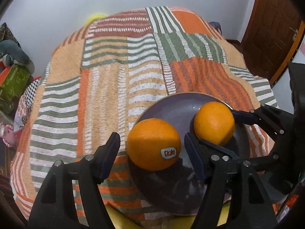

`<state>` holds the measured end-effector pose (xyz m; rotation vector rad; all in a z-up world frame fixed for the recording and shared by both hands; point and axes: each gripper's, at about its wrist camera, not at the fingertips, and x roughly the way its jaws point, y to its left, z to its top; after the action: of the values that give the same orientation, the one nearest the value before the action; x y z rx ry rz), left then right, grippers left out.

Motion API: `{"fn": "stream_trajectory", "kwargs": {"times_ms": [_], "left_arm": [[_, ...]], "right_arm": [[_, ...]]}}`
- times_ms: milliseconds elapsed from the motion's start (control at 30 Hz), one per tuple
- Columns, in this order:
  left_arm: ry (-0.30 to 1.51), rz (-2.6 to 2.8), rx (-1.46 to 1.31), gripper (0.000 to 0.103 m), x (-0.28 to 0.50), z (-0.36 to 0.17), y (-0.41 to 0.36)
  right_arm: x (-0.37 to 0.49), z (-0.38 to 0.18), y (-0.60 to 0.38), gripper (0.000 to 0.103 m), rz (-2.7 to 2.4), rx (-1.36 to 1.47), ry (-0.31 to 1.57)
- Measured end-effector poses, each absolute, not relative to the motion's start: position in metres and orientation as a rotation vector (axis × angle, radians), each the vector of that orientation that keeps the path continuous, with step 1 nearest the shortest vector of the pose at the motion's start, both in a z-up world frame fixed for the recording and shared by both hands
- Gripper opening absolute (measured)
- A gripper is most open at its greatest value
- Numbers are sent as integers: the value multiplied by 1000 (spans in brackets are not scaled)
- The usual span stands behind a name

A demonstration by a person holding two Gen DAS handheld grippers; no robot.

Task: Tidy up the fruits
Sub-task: 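Open both grippers to set the oranges on the purple plate and withdraw, then move the right gripper to the thick yellow fruit while the left gripper approaches the thinner one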

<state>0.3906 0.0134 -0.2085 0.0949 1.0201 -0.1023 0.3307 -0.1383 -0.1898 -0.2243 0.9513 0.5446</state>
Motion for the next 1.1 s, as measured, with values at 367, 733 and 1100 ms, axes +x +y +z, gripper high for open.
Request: {"fn": "stream_trajectory", "kwargs": {"times_ms": [367,733,1100], "left_arm": [[907,-54,56,81,329,-156,40],[873,-7,59,93,258,-140,70],[1000,-9,1,94,226,-191,89]], "right_arm": [[284,-127,-151,69,539,-179,809],[235,-118,-151,72,574,-170,792],[208,-164,-142,72,608,-191,906]]}}
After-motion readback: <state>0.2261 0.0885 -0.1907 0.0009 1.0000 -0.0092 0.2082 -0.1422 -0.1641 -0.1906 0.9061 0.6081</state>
